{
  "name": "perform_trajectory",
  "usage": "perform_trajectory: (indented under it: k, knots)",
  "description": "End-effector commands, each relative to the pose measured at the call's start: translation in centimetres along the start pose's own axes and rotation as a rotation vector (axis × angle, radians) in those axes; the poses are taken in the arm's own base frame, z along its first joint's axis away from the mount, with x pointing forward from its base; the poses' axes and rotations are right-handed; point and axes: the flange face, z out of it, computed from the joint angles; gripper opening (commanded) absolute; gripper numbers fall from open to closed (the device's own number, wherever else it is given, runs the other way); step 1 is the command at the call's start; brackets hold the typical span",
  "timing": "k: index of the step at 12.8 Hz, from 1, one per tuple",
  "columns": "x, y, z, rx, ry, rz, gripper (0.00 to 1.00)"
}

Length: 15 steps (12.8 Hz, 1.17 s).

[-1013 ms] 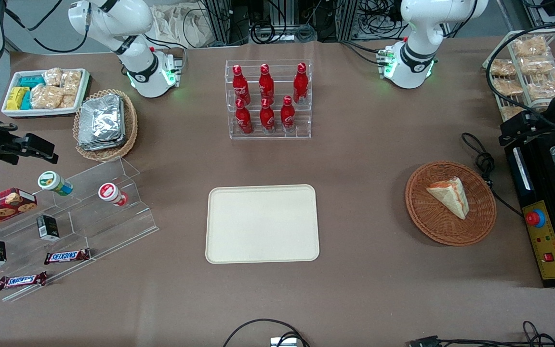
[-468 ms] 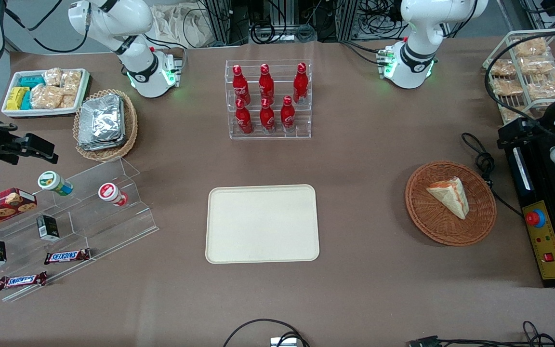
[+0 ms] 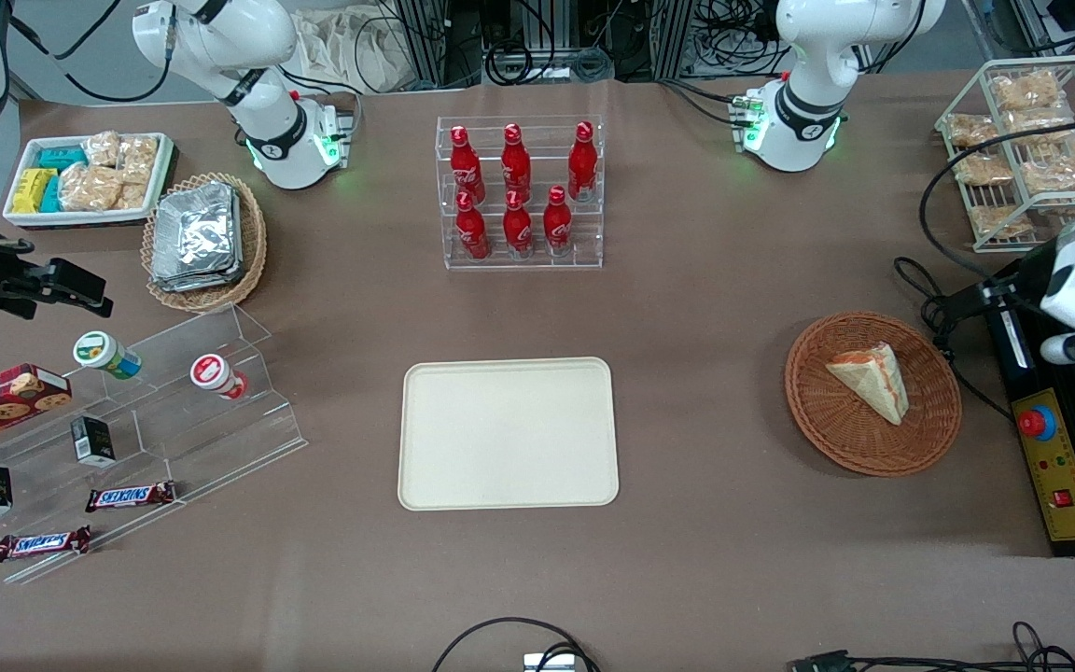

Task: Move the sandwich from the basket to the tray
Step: 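Move the open left gripper down over the sandwich in the wicker basket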

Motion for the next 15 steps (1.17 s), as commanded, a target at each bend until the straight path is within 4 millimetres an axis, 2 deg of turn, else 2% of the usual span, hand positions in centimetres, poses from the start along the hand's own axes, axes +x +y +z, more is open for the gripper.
perform_trajectory:
  k: [1, 6, 10, 12, 15]
  knots:
    - [-2.4, -0.2, 3.3, 0.004, 0.042, -0.087, 1.0]
    - [-3.4, -0.3, 10.1, -0.018, 0.091, -0.246, 1.0]
    - [-3.6, -0.2, 13.2, -0.025, 0.094, -0.309, 1.0]
    - [-3.7, -1.5, 14.8, -0.031, 0.1, -0.332, 1.0]
    - [-3.5, -1.4, 17.7, -0.036, 0.11, -0.332, 1.0]
